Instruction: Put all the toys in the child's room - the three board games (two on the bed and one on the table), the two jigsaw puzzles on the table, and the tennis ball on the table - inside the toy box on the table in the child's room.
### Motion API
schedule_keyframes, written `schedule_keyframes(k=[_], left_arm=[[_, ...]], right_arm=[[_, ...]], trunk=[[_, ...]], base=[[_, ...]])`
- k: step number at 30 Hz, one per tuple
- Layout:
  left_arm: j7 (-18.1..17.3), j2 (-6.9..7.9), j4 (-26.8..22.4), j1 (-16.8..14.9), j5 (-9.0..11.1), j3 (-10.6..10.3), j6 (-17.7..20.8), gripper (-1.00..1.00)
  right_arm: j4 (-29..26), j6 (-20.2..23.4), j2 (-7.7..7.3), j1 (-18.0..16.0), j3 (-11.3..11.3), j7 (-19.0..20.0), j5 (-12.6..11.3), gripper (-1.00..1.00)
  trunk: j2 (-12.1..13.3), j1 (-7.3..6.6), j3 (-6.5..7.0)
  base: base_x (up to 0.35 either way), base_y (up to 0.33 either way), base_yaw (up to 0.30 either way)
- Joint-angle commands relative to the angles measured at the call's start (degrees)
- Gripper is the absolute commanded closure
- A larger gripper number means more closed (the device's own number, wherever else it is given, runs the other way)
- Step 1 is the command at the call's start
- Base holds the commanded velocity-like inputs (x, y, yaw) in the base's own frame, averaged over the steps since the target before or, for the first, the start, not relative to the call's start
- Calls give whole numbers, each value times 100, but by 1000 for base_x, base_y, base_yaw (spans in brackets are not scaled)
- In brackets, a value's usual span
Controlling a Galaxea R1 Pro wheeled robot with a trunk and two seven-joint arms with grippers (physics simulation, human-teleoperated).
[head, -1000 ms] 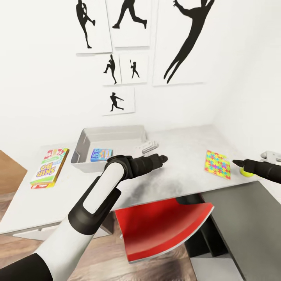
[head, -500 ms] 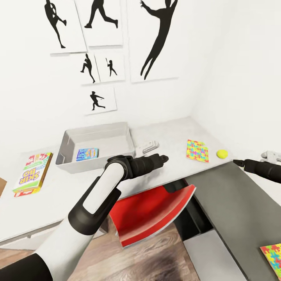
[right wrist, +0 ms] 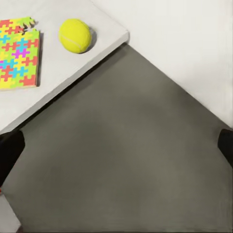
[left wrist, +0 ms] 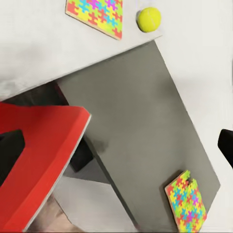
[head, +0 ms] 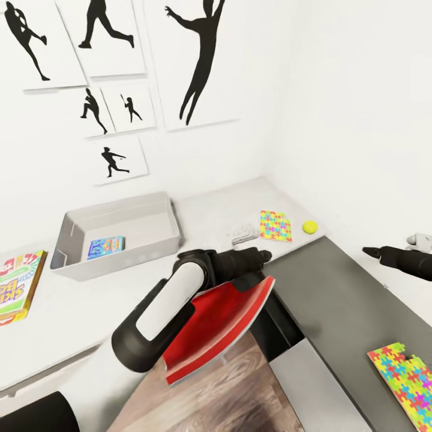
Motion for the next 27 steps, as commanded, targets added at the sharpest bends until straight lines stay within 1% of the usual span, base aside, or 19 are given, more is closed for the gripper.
schedule_keyframes(k=[1,3,5,8,11,12,14,16,17,19,21,24,25,27], left_arm=[[48,-4,-6,13,29,-114,7,-100],[25,-10,-7,73,28,-302,-46,-100],[4,-21,-7,119,27,-434,-134,-100],[-17,-30,-7,174,27,-552,-250,-100],[-34,-35,0,235,49,-613,-322,-100],[-93,-47,-1,312,82,-650,-364,-100],[-172,-54,-4,349,95,-681,-395,-100],[-257,-57,-5,375,102,-753,-438,-100],[-343,-57,-6,408,108,-903,-528,-100],[-376,-57,-7,429,110,-970,-582,-100],[-426,-57,-8,484,112,-1052,-665,-100],[-449,-58,-8,548,113,-1074,-693,-100],[-509,-58,-3,646,107,-1088,-729,-100],[-555,-56,3,676,103,-1090,-760,-100]], right_arm=[[-4,20,-2,5,-67,-57,-64,-100],[-5,20,-3,47,-195,-55,-64,-100],[-7,20,-6,132,-300,-38,-65,-100],[-8,20,-14,262,-424,91,-65,-100],[-9,20,-21,321,-495,355,-65,-100],[-10,20,-53,348,-533,604,-65,-100],[-10,20,-112,359,-558,710,-65,-100],[-10,20,-214,373,-598,783,-65,-100],[-10,20,-371,398,-734,852,-65,-100],[-10,20,-434,410,-836,878,-65,-100],[-10,20,-515,428,-987,905,-65,-100],[-10,20,-530,432,-1023,915,-65,-100],[-10,20,-531,438,-1044,921,-65,-100],[-10,20,-524,441,-1046,922,-65,-100]], trunk=[[-10,4,-3],[-10,4,10],[-10,4,23],[-10,4,45],[-10,4,67],[-10,4,74],[-10,4,89],[-10,4,103],[-10,4,111],[-10,4,126],[-10,4,141],[-10,4,165],[-10,4,173],[-10,4,189]], base=[[-1,1,-249],[-1,1,-245],[-1,0,-238],[0,0,-231],[0,0,-226],[0,0,-223],[0,0,-222],[0,0,-222],[0,0,-220],[0,0,-219],[0,0,-213],[0,0,-207],[0,0,-203],[0,0,-203]])
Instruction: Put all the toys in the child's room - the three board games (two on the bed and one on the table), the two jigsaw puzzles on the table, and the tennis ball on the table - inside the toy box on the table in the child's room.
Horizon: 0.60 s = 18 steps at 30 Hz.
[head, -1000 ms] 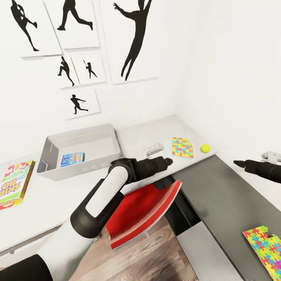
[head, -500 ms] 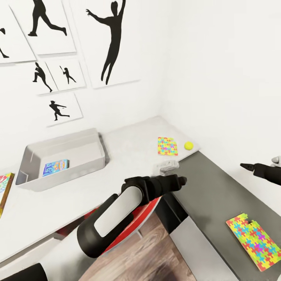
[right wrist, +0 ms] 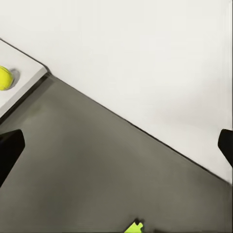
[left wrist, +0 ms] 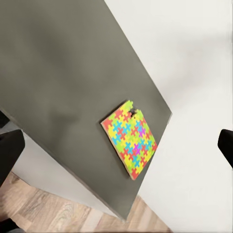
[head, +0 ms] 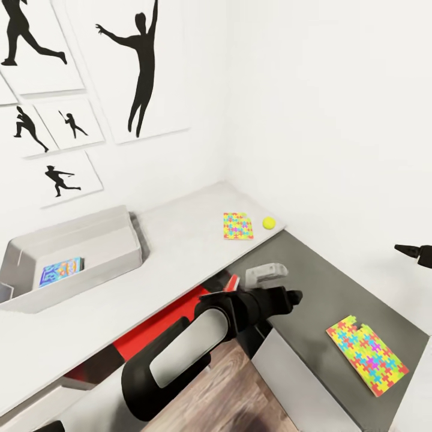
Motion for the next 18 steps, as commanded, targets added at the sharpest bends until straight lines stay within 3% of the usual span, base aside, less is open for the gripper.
schedule_keyframes(k=[1,18], left_arm=[[22,0,-3,7,27,0,2,-100],[-64,88,73,319,-65,91,-53,-100]], right_arm=[[-4,23,3,-7,3,-59,-59,-100],[-4,23,56,-3,21,-59,-59,-100]], trunk=[[-11,4,-2],[-11,4,138]], base=[[0,0,-202],[0,0,-199]])
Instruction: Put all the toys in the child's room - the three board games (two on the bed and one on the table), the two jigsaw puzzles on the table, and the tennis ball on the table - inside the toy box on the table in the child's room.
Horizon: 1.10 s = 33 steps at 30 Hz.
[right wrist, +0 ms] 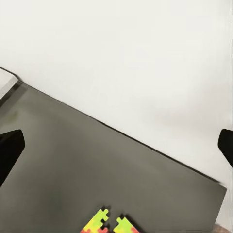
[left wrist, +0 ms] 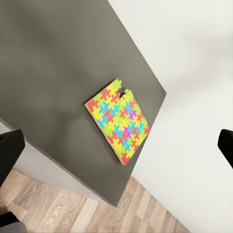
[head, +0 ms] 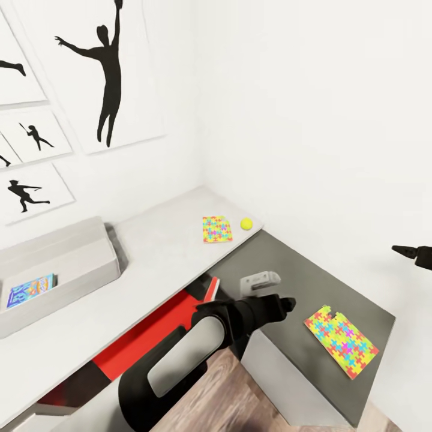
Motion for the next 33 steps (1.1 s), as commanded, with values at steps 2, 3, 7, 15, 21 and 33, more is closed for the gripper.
schedule_keyframes(k=[2,3,7,15,21,33], left_arm=[[41,12,-3,13,27,6,14,-100],[41,16,-3,20,26,6,14,-100],[41,33,0,42,-44,4,13,-100],[41,33,8,93,-167,7,13,-100],[41,36,9,104,-178,8,13,-100],[41,34,9,122,-346,-5,13,-100]], right_arm=[[-4,23,14,-7,6,-63,-59,-100],[-4,23,18,-7,8,-64,-59,-100],[-4,23,30,-7,15,-60,-59,-100],[-4,23,25,-7,178,-50,-63,-100],[-4,23,23,-7,215,-33,-64,-100],[-4,23,4,-11,418,-7,-67,-100]], trunk=[[-11,4,6],[-11,4,15],[-11,4,48],[-11,4,116],[-11,4,167],[-11,4,246]], base=[[0,0,-195],[0,0,-193],[0,0,-190],[-69,-10,-188],[-187,-24,-188],[-24,-3,-141]])
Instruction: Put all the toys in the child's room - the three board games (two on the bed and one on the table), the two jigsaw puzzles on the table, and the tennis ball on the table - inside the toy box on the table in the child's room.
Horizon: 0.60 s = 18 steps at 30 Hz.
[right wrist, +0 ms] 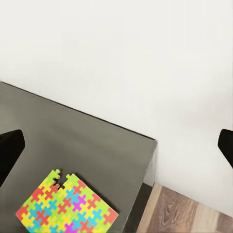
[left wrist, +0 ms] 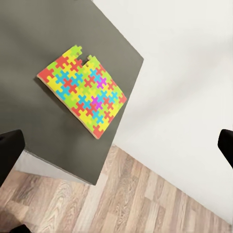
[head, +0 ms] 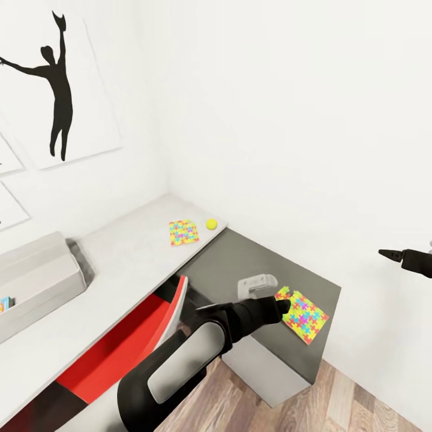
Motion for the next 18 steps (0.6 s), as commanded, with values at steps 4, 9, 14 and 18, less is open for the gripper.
schedule_keyframes(k=[4,9,14,18], left_arm=[[42,-4,-6,-3,-6,-3,15,-100],[42,-5,-6,-3,-20,-13,15,-100],[43,8,13,5,-25,-9,15,-100],[32,130,262,180,-49,19,15,-100]], right_arm=[[-4,24,9,-11,24,-55,-46,-100],[-4,24,-13,-13,29,-4,-48,-100],[-4,24,13,-7,51,7,-48,-100],[-4,24,18,-5,96,0,-50,-100]], trunk=[[-12,3,13],[-12,3,59],[-12,3,105],[-12,3,142]], base=[[0,0,-54],[0,0,-89],[0,0,-101],[0,0,-103]])
